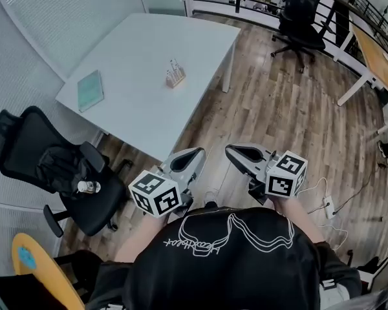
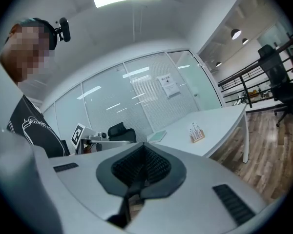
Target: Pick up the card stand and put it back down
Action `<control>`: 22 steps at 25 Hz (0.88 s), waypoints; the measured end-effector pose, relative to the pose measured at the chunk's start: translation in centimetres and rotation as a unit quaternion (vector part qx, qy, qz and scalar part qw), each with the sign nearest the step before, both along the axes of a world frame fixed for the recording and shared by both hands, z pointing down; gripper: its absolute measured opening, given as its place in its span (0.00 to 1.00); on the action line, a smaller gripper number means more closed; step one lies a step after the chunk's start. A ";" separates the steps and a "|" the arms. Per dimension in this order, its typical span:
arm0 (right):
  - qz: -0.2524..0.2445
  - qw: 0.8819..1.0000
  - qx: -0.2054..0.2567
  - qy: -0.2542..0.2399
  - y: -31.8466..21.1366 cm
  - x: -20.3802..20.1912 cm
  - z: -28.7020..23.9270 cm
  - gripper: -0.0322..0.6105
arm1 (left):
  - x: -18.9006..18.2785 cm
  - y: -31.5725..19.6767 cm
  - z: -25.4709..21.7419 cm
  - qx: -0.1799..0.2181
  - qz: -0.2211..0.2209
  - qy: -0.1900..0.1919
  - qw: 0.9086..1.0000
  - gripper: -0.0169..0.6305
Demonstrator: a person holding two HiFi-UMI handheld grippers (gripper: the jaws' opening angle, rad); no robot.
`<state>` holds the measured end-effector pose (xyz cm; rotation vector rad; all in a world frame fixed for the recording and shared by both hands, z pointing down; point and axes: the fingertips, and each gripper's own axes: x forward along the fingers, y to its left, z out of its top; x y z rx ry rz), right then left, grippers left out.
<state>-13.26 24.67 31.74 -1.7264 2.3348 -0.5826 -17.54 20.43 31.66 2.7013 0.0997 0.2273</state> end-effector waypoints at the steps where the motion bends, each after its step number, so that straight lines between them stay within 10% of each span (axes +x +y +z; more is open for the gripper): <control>1: -0.002 1.000 -0.003 0.001 -1.4 0.8 0.1 0.06 | 0.8 -1.4 0.3 -0.004 -0.002 -0.001 1.000 0.05; 22: -0.079 0.996 -0.042 -0.006 -16.8 6.2 2.6 0.06 | 5.1 -17.4 3.9 -0.050 -0.091 -0.009 0.995 0.05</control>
